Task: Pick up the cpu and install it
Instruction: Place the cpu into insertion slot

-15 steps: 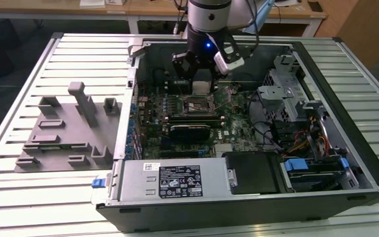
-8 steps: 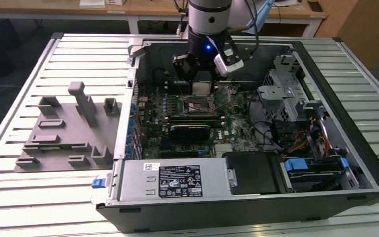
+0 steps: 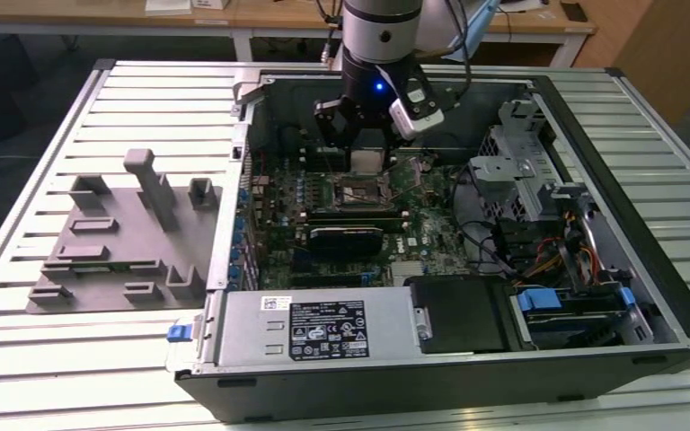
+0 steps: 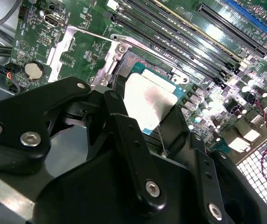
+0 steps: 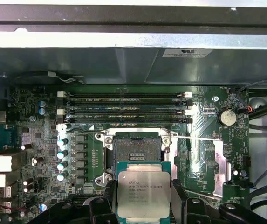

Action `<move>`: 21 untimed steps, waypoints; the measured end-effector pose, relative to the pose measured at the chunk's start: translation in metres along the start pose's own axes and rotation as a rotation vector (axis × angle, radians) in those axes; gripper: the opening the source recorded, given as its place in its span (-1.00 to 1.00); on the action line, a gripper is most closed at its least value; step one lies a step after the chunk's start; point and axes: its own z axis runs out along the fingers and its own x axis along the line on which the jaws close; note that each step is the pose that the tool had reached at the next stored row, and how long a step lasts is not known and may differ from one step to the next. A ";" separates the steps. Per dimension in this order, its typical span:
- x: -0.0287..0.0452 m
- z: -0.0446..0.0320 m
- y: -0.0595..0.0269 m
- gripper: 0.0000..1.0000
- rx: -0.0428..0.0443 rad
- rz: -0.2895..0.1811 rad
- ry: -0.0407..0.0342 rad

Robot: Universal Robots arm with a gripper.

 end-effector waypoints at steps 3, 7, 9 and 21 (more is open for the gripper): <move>0.0000 0.0001 0.0000 0.09 0.0000 0.000 0.0000; 0.0000 0.0001 0.0000 0.09 0.0002 0.013 -0.0004; -0.0001 0.0001 0.0000 0.09 0.0007 0.039 -0.0012; 0.0000 0.0001 0.0000 0.09 0.0054 0.217 -0.0063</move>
